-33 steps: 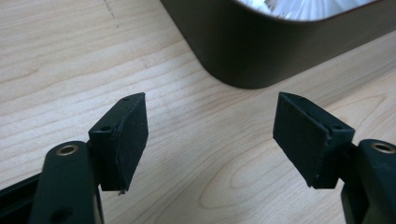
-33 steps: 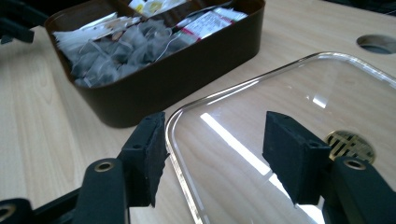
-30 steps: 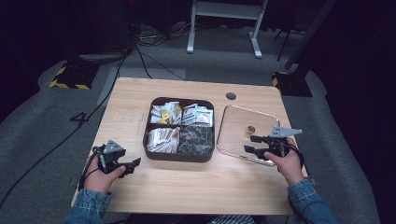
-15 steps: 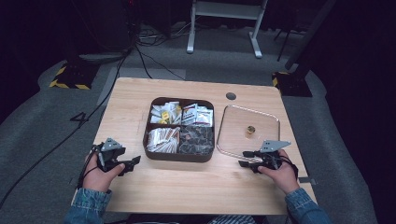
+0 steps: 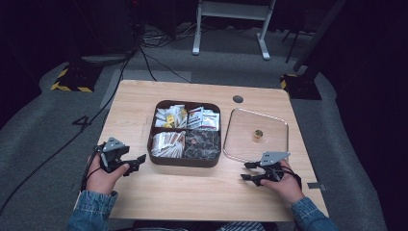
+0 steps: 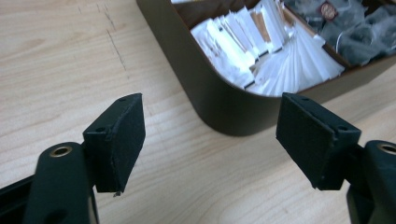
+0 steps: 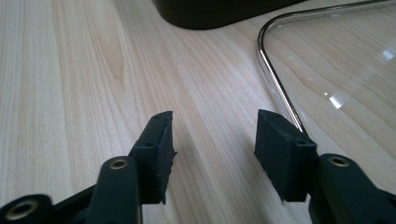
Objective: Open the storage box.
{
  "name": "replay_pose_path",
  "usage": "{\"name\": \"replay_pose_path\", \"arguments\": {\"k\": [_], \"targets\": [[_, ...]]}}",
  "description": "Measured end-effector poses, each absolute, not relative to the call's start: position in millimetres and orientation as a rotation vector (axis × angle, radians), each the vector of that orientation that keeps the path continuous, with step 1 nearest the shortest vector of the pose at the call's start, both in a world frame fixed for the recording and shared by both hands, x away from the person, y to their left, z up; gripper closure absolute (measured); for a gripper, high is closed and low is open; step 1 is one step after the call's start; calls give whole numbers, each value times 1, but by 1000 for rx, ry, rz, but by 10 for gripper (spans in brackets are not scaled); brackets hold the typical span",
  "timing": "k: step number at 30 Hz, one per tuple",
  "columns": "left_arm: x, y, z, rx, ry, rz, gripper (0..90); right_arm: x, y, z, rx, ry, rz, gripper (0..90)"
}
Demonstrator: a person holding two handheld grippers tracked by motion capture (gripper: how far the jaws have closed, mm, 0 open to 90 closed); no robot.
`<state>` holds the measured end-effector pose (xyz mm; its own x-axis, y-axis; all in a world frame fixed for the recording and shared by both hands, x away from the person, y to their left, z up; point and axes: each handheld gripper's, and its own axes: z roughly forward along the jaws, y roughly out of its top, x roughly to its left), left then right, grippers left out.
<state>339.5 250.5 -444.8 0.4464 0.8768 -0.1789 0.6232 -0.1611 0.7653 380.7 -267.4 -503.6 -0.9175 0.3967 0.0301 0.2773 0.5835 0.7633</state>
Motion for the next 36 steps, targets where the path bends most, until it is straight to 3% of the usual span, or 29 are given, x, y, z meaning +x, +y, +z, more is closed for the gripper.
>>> {"name": "replay_pose_path", "arguments": {"k": [9,22,36], "targets": [[344,247,-430,1869,1239,449,229,379,-264,-504,548,2657,1227,450],[359,239,-405,1862,1216,490,308,380,-264,-504,555,2654,1231,452],[381,219,-397,1847,1134,521,302,380,-263,-504,565,2646,1227,451]]}}
